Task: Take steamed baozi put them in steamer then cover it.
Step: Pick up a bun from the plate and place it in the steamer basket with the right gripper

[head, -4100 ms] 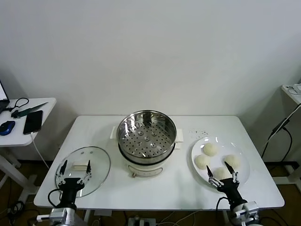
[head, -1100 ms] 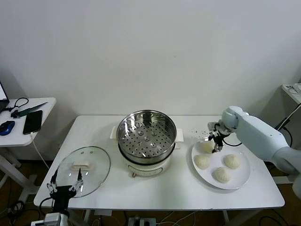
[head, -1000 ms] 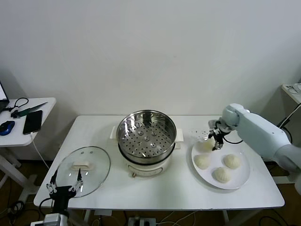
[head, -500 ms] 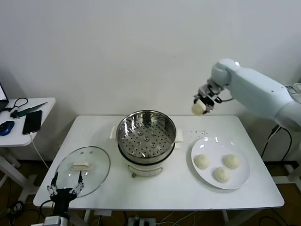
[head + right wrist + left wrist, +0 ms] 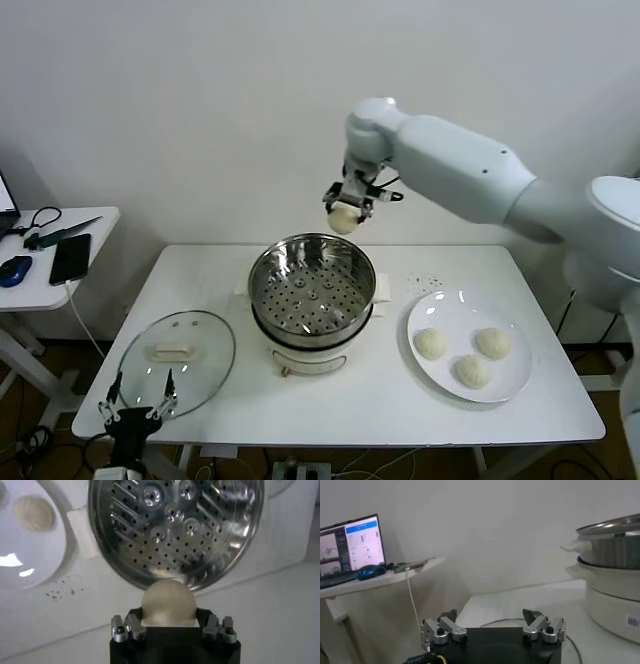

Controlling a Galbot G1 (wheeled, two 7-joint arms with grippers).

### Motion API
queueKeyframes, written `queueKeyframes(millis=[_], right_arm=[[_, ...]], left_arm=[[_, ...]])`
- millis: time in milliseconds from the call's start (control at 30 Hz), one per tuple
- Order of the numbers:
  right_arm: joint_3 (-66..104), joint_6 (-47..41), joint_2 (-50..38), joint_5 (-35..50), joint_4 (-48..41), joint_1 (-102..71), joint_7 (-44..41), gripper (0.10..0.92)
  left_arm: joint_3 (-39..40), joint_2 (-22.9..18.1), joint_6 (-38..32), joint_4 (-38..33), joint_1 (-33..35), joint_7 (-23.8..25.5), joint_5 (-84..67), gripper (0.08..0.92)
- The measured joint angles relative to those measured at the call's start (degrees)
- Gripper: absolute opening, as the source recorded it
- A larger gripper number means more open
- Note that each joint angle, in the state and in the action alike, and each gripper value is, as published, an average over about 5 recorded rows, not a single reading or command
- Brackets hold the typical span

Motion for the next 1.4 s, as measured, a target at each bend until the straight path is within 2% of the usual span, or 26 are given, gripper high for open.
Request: queueKeyframes(millis=[367,733,833,1000,1233,1400], right_arm=[[1.1,3.5,4.1,-11.0,-1.0,-6.9,1.9,0.703],[2.0,4.7,5.3,-17.0,-2.6,-11.2,3.3,0.713],[2.1,4.6,5.4,-17.9,-2.6,-11.7,3.6,0.734],[2.3,4.4,5.4,-18.8,-2.3,-12.3,3.8,0.814],[2.9,4.4,4.4,-18.3,-0.8,-11.6,3.2,0.823],[2.6,3.1,2.3,-13.8,1.9,-8.9,1.4,0.823]], left_arm=[[0.0,0.2,-0.4,0.8,0.6,0.6,0.0,0.823],[0.5,-0.2,-0.4,1.3,0.3,0.6,-0.2,0.823],[0.6,-0.2,-0.4,1.4,0.3,0.6,-0.2,0.823],[0.6,-0.3,-0.3,1.4,0.4,0.6,-0.1,0.823],[0.6,-0.6,-0.2,0.8,0.6,0.5,0.0,0.823],[0.6,-0.6,-0.2,0.3,0.9,0.4,-0.1,0.823]])
